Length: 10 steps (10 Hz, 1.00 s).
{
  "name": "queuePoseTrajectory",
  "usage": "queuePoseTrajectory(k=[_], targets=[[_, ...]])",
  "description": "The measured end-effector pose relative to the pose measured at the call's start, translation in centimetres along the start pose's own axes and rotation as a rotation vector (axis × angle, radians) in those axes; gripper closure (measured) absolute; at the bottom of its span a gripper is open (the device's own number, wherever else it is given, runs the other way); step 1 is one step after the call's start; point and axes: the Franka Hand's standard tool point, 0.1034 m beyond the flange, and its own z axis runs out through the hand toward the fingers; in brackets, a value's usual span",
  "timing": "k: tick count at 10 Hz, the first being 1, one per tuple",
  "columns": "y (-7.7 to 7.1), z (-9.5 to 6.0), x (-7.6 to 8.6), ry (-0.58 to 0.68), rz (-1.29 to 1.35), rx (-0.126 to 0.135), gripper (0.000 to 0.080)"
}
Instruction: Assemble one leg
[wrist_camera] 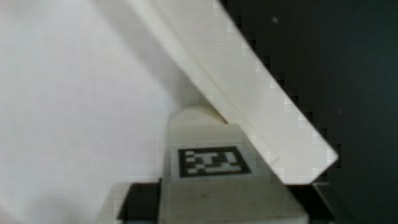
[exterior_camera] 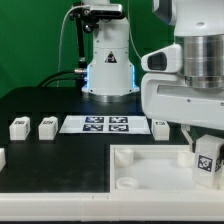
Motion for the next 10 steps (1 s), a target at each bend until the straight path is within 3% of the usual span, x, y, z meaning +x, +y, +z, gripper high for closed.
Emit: queuePoseTrajectory(k=[3, 7, 8, 9, 10], targets=[[0.06, 0.17, 0.2, -0.021, 0.459, 0.07, 0.0504], [0.01, 0.22, 0.04, -0.021, 0.448, 0.068, 0.0495], [0.05, 0.23, 0.03, -0.017, 0.383, 0.061, 0.0315], [-0.04, 0.17, -0.05, -0.01, 0.184, 0.044, 0.0187], [-0.26, 0.12, -0.22, 0.009, -0.036, 0.032, 0.0161]])
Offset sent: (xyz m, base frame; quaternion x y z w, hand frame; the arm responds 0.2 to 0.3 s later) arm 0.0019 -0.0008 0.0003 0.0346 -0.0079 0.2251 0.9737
